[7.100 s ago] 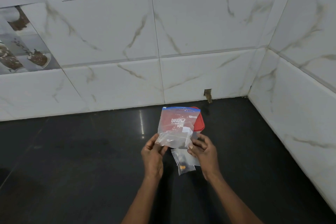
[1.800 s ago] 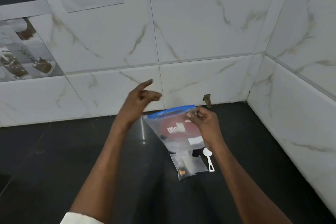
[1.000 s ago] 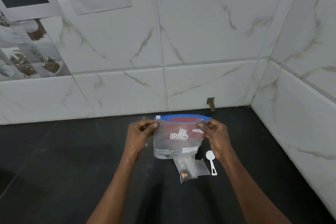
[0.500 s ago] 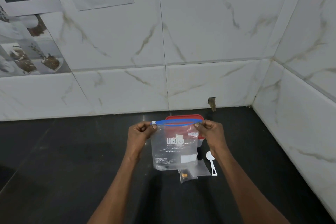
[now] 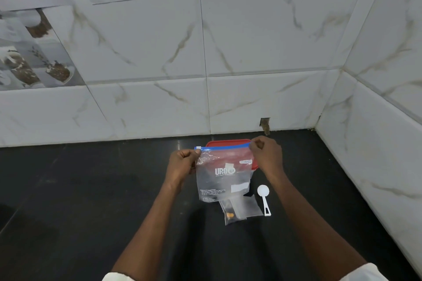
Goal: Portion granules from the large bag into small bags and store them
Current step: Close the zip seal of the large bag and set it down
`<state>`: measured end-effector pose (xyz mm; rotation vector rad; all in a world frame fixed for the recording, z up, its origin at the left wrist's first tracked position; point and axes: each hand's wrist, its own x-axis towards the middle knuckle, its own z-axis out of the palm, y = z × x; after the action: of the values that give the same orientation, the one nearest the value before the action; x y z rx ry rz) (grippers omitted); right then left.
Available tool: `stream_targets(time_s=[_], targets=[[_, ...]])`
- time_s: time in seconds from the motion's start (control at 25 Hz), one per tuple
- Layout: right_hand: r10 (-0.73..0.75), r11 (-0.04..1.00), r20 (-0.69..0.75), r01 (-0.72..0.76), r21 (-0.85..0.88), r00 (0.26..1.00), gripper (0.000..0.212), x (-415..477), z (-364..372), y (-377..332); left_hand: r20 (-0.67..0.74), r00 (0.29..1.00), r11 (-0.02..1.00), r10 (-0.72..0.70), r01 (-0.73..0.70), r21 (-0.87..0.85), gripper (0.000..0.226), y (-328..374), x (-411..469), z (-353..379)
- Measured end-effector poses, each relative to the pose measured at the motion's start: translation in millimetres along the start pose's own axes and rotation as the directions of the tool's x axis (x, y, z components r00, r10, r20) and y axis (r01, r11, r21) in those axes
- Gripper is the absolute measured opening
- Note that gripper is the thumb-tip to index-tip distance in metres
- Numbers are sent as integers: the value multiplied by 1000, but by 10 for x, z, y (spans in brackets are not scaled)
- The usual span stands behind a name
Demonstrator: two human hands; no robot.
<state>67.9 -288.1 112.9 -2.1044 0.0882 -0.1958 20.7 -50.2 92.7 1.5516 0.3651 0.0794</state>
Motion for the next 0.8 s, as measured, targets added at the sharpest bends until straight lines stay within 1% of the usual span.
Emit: stream_targets(time_s=[0.04, 0.08, 0.12, 0.16, 0.2, 0.24, 0.28, 0.32, 0.44, 0.52, 0.6, 0.72, 0.8], targets=[[-118, 982, -1, 117, -147, 993, 22, 3, 28, -48, 11, 1000, 1000, 5, -5, 19, 23, 13, -5, 26], [-241, 940, 50, 246, -237, 969, 30, 12, 66, -132, 16, 1000, 1000, 15, -16, 20, 21, 30, -14, 51], [-336, 884, 147, 365, -290, 930, 34, 16, 111, -243, 15, 1000, 1000, 26, -26, 14, 20, 47, -26, 84], [-392, 824, 268, 466, -324, 880, 34, 9, 179, -372, 13, 999, 999, 39, -39, 8, 20, 57, -29, 112], [-400, 772, 384, 532, -347, 832, 33, -16, 263, -507, 18, 998, 998, 57, -57, 13, 20, 59, -18, 139], [-383, 738, 469, 569, -362, 795, 32, -38, 353, -626, 35, 996, 996, 83, -84, 24, 21, 57, -11, 157], [-368, 722, 520, 590, -362, 770, 30, -35, 437, -720, 55, 992, 992, 117, -119, 31, 22, 62, -15, 161], [-360, 730, 545, 592, -341, 758, 27, -22, 482, -795, 72, 987, 989, 144, -147, 33, 23, 65, -15, 159], [-350, 806, 575, 550, -217, 739, 15, 48, 482, -885, 108, 982, 988, 152, -155, 18, 23, 81, -66, 128], [-329, 822, 604, 535, -195, 726, 14, 66, 449, -894, 134, 977, 985, 164, -169, 27, 29, 82, -140, 129], [-309, 833, 614, 518, -195, 727, 13, 55, 447, -871, 143, 977, 986, 160, -164, 18, 26, 28, -153, 141], [-320, 823, 574, 521, -224, 753, 12, 31, 459, -810, 80, 982, 985, 170, -169, -18, 20, -18, -130, 176], [-358, 787, 550, 560, -257, 755, 13, 22, 444, -793, 16, 982, 982, 189, -189, -4, 16, -16, -147, 238]])
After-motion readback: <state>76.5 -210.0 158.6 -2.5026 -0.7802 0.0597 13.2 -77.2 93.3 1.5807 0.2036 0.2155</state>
